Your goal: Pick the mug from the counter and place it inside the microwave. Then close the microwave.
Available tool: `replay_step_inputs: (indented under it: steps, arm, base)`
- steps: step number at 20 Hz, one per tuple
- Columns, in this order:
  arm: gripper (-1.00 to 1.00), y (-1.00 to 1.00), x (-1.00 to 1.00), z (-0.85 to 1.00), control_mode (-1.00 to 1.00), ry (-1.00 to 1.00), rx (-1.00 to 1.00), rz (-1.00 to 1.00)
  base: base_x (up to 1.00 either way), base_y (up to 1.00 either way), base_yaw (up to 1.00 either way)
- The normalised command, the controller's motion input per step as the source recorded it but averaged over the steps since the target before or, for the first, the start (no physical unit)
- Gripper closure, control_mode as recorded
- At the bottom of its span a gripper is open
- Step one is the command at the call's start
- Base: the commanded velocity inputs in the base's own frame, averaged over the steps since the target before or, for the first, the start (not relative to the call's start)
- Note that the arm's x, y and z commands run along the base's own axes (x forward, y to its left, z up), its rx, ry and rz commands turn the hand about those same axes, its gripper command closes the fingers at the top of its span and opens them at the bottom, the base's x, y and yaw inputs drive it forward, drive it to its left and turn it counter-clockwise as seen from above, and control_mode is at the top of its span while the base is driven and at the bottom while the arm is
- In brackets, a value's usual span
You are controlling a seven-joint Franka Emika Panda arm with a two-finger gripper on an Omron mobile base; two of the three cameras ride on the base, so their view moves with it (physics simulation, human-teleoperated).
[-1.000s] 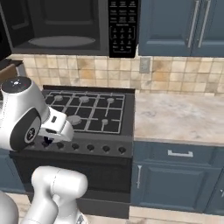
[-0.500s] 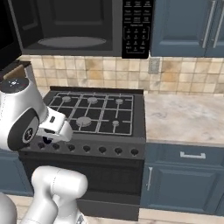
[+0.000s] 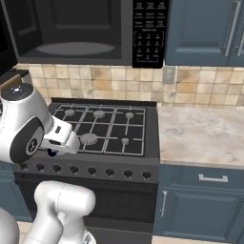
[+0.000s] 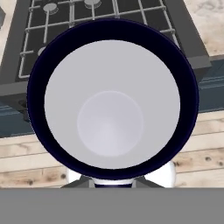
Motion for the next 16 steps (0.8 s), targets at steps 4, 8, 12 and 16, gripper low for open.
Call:
replay_step_inputs:
  steps: [4, 8, 12, 16]
  arm:
    - [1.0, 0.0, 0.0, 0.0, 1.0, 0.0, 0.0, 0.0]
    - [1.0, 0.0, 0.0, 0.0, 1.0, 0.0, 0.0, 0.0]
    - [1.0, 0.0, 0.0, 0.0, 1.0, 0.0, 0.0, 0.0]
    - [1.0, 0.0, 0.0, 0.0, 1.0, 0.0, 0.0, 0.0]
  base:
    - [0.0, 0.39, 0.0]
    - [0.06, 0.44, 0.0]
    - [0.04, 0.09, 0.0]
    - [0.0, 0.0, 0.0]
